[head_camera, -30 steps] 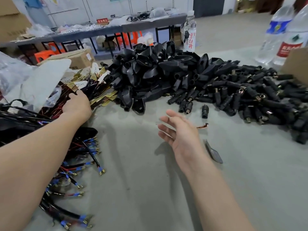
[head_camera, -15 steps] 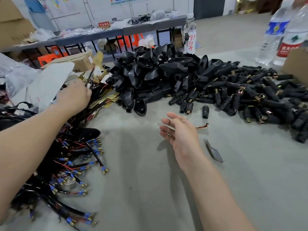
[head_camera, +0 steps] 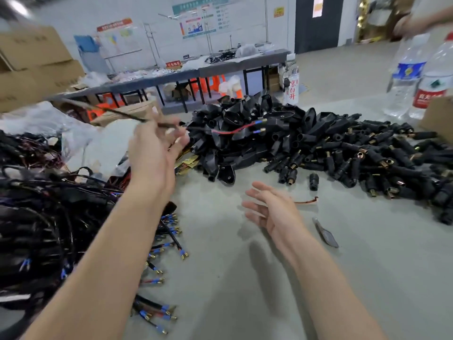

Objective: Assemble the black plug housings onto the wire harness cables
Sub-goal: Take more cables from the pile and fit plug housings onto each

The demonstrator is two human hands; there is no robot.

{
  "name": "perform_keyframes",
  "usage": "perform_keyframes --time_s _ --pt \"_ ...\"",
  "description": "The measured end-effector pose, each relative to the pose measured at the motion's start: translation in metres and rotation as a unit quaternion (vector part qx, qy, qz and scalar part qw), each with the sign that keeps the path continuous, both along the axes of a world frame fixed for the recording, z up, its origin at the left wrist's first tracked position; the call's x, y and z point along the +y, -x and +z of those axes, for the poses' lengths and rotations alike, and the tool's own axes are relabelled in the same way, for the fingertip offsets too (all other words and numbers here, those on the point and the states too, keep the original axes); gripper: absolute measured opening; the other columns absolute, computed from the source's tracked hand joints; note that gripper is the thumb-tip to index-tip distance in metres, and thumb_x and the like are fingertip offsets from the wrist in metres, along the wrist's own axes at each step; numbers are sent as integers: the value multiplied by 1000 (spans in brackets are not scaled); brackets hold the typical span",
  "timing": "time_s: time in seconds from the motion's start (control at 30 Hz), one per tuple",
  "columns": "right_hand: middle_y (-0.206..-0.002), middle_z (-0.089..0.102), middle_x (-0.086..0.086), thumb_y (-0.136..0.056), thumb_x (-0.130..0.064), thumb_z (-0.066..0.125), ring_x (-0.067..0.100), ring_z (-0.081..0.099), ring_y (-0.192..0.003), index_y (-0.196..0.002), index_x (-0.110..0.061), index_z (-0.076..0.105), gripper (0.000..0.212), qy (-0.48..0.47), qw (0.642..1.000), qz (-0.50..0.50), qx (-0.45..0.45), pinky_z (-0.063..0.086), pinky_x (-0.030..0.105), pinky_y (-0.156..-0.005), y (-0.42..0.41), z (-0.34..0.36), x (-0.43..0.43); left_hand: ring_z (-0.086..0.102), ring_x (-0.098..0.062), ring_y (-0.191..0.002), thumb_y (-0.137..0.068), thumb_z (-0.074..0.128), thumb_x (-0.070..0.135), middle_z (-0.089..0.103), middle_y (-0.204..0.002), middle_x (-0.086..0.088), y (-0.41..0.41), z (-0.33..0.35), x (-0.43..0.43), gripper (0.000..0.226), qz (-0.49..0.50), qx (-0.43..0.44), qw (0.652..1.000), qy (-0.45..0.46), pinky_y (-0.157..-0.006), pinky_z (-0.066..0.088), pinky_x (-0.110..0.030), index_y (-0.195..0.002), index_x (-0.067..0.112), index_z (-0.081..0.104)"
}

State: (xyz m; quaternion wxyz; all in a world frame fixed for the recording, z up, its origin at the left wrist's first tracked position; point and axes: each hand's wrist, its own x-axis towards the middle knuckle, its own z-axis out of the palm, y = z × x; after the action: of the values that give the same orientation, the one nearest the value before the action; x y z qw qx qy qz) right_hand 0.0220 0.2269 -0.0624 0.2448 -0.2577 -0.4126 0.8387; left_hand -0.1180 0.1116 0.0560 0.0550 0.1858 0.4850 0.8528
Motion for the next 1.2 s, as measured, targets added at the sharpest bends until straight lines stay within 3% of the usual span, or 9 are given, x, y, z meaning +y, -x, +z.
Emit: perform_keyframes --time_s 0.1,0.23,0.47,0.63,0.83,0.93,1.0,1.07,1.2 --pt "-111 71 7 -94 2 45 24 72 -87 -114 -16 59 31 29 999 28 31 60 33 -69 -2 1 -6 60 -15 -61 -103 39 11 67 -77 -2 -31 -77 -7 17 0 -105 994 11 -60 55 -30 -104 14 55" --pt "-102 74 6 -97 -3 47 23 71 -79 -117 -14 60 26 38 997 34 51 60 33 -69 -2 1 -10 63 -16 -61 -104 39 13 66 -82 -5 -41 -131 -13 17 44 -129 990 32 -58 56 -29 -105 16 56" --pt "-91 76 1 -105 -17 45 13 71 -78 -106 -12 67 23 -21 997 65 21 60 25 -70 6 -8 -15 66 -15 -67 -97 60 36 70 -74 1 -52 -142 -2 24 -38 -60 979 190 -66 55 -30 -92 13 64" --pt "-95 76 -1 -104 -22 48 11 70 -81 -101 -16 72 26 -62 997 38 -5 56 23 -64 11 -15 -14 62 -12 -68 -97 60 17 70 -76 0 -51 -143 -1 11 -66 -3 977 202 -65 54 -22 -102 8 65" --pt "-74 73 -3 -104 -22 49 9 70 -67 -93 -11 71 27 -30 999 -35 15 56 23 -57 10 -17 -9 70 -12 -74 -102 51 21 76 -89 -5 -51 -139 4 21 -68 -8 976 206 -64 56 -22 -99 5 65" --pt "-77 74 -3 -103 -23 51 10 70 -67 -97 -10 71 24 -36 998 -45 17 56 23 -58 9 -17 -7 71 -15 -75 -104 49 21 76 -91 -6 -53 -138 4 20 -74 -11 977 200 -64 57 -24 -102 6 62" --pt "-92 75 -2 -101 -25 56 11 70 -74 -104 -14 70 19 -73 997 -30 3 55 25 -61 8 -18 -9 71 -16 -74 -104 48 20 76 -89 -6 -54 -136 3 18 -67 -23 981 179 -63 57 -25 -102 7 61" --pt "-100 72 -7 -97 -20 62 7 69 -71 -113 -16 65 17 -179 981 3 -68 53 22 -58 8 -21 -12 70 -16 -70 -104 48 18 76 -85 -5 -54 -134 3 17 -61 -46 986 148 -60 57 -26 -101 7 60" --pt "-76 69 -20 -96 -5 53 0 62 -52 -117 -19 56 25 -319 936 -11 -151 48 12 -49 18 -28 -14 69 -15 -66 -104 48 16 76 -84 -5 -55 -129 4 15 -75 -72 989 109 -58 56 -27 -105 5 58"
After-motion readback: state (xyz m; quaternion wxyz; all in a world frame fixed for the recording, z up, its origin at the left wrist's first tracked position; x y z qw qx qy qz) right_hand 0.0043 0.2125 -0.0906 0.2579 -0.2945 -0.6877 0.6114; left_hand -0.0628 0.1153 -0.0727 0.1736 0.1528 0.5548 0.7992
